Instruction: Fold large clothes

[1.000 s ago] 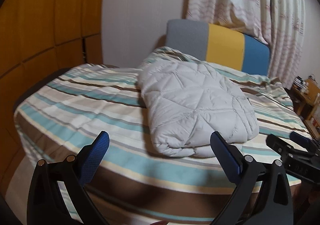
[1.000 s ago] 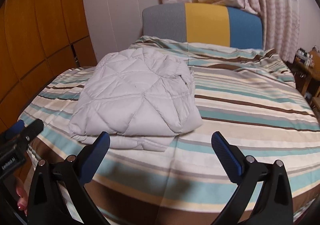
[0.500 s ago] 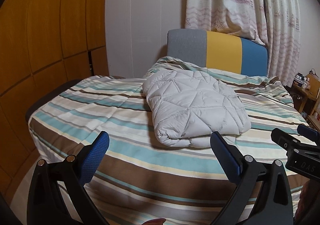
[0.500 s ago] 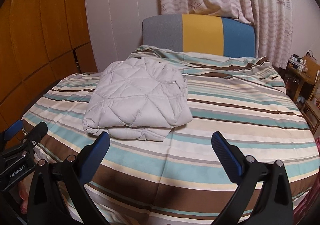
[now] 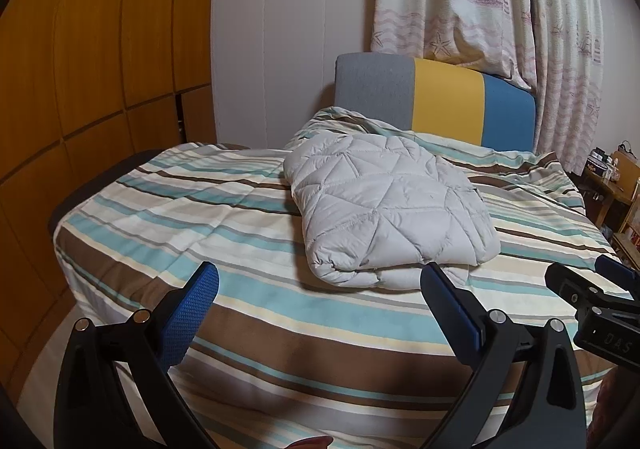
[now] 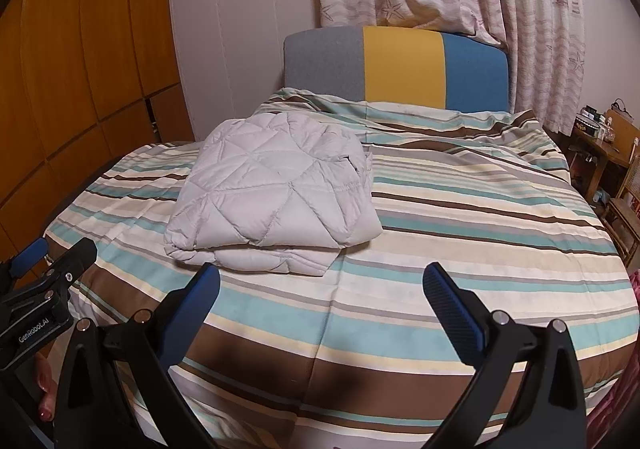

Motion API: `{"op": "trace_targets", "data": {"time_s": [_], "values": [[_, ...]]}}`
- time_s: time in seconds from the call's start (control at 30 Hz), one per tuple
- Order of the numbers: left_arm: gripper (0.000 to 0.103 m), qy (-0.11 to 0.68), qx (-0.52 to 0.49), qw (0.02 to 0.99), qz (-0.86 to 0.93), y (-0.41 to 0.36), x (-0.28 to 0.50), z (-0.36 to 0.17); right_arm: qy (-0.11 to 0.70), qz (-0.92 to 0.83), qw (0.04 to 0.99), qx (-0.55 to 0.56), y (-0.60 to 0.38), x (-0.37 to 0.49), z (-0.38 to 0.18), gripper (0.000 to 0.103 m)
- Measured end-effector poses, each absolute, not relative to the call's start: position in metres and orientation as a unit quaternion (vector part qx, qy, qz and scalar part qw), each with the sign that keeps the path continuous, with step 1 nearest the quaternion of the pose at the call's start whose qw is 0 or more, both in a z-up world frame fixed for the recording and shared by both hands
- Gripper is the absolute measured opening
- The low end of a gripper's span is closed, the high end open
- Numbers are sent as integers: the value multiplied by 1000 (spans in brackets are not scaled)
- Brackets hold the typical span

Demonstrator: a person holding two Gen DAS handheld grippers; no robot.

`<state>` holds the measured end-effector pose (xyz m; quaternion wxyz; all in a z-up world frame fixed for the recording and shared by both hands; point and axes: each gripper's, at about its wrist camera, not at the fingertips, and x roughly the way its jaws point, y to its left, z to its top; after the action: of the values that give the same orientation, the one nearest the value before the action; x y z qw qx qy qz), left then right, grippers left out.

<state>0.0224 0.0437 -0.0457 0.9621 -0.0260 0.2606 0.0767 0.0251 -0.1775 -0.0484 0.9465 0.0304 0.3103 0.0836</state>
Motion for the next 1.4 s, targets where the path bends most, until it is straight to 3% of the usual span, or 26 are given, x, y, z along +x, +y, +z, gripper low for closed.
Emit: {"op": "trace_targets", "data": {"time_s": [1.4], "values": [[100,263,-28,962,71,37,21,-47,319,87,943,31,-183,26,-48,101]]}}
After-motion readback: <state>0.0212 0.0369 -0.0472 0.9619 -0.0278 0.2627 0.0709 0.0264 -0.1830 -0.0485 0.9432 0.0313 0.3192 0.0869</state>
